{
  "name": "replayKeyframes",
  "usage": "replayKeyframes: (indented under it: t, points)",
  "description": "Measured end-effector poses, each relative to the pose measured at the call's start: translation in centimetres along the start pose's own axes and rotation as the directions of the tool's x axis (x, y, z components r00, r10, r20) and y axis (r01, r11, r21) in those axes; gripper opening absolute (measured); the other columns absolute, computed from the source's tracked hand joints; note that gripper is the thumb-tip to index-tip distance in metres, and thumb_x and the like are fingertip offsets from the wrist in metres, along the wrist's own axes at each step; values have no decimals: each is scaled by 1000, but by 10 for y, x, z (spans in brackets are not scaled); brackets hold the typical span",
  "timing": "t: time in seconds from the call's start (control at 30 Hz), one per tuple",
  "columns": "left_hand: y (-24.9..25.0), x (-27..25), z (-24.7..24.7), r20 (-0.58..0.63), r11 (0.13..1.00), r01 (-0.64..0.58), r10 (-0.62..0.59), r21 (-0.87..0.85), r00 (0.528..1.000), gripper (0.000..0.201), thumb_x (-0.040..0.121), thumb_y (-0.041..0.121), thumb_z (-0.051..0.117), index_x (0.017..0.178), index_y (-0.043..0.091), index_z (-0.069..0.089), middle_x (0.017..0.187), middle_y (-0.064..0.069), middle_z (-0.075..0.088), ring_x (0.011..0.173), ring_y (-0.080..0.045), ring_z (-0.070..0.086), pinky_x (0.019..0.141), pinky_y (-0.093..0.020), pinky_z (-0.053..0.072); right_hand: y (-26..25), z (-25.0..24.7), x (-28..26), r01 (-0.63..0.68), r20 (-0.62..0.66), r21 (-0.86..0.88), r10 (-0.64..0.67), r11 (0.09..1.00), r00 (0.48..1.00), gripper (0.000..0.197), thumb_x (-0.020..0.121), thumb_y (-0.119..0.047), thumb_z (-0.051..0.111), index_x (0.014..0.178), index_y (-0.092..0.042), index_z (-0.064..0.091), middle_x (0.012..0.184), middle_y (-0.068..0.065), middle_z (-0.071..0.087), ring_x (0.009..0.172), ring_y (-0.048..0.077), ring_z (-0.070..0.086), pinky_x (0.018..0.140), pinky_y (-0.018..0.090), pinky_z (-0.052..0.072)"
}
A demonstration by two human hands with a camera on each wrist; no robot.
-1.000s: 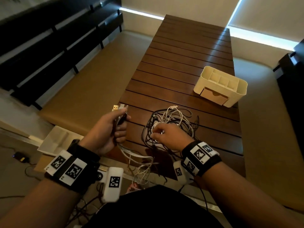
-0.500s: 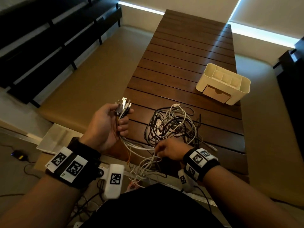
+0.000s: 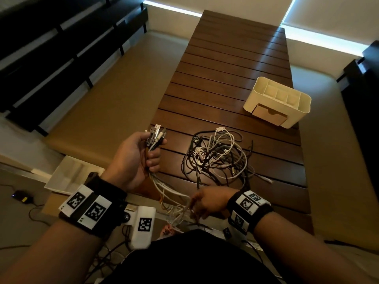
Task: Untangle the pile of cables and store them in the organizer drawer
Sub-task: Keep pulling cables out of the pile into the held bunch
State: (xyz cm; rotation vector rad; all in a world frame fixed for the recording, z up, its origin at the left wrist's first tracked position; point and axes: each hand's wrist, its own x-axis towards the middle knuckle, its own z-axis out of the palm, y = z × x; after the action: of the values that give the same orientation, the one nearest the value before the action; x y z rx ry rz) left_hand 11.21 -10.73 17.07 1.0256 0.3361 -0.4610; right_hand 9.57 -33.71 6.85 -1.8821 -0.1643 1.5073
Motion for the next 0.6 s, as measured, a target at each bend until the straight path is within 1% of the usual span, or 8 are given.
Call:
replayKeyframes:
  t: [0.07, 0.13, 0.2, 0.27, 0.37, 0.47, 0.53, 0.6]
  points:
    - [-4, -1, -3, -6, 1000, 10, -10, 21, 1000, 45, 101, 37, 31, 103, 2, 60, 58, 1, 28, 45, -11, 26, 43, -24, 25, 3, 3, 0, 0, 18, 51, -1, 999, 1000, 22, 99, -5, 52, 117, -16, 59, 102, 5, 70, 105, 26, 66, 78, 25, 56]
    - [-9, -1, -6, -13, 999, 20, -19, 38, 1000, 44, 101, 36, 31, 103, 3, 60, 57, 1, 29, 45, -11, 26, 44, -25, 25, 4, -2, 0, 73, -181, 101, -54, 992, 982, 28, 100, -7, 51, 127, -15, 58, 112, 6, 71, 102, 20, 69, 86, 30, 57]
    - [-15, -1, -9, -15, 998, 38, -37, 47, 999, 44, 101, 36, 31, 103, 3, 60, 57, 1, 30, 45, -11, 27, 44, -25, 25, 5, -10, 0, 150, -421, 95, -96, 984, 902, 29, 101, -14, 55, 129, -18, 58, 117, 1, 70, 102, 16, 69, 93, 35, 56]
    - [-20, 0, -9, -17, 997, 56, -55, 56, 998, 43, 101, 36, 32, 103, 3, 60, 57, 1, 29, 45, -11, 26, 44, -26, 25, 6, -18, -1, 167, -554, 20, -128, 986, 822, 31, 98, -21, 60, 129, -23, 59, 118, -6, 67, 104, 13, 67, 97, 37, 54]
    - [-22, 0, -10, -21, 996, 63, -62, 67, 998, 43, 101, 36, 32, 102, 3, 60, 57, 1, 29, 45, -11, 26, 44, -25, 26, 6, -24, -1, 119, -609, -109, -161, 987, 776, 42, 93, -26, 68, 134, -26, 56, 124, -9, 63, 109, 10, 60, 100, 34, 50]
    - [-22, 0, -11, -14, 996, 54, -53, 74, 998, 44, 102, 37, 32, 104, 3, 60, 58, 1, 29, 46, -12, 26, 44, -26, 27, 8, -23, 1, -17, -624, -343, -214, 939, 752, 53, 90, -30, 71, 139, -23, 51, 126, -4, 56, 109, 14, 55, 94, 31, 47]
    - [-23, 0, -12, -9, 996, 49, -48, 78, 999, 44, 102, 37, 32, 105, 3, 60, 58, 1, 29, 46, -12, 27, 45, -26, 26, 11, -22, 2, -89, -636, -438, -238, 895, 734, 47, 90, -29, 71, 133, -21, 55, 122, -1, 56, 109, 19, 55, 92, 34, 47]
    - [-23, 0, -11, -6, 996, 46, -45, 76, 999, 43, 102, 37, 33, 103, 3, 60, 57, 1, 29, 46, -12, 27, 46, -26, 26, 15, -24, 3, -135, -629, -476, -229, 869, 743, 28, 91, -24, 67, 118, -20, 62, 113, 2, 62, 103, 23, 60, 88, 39, 52]
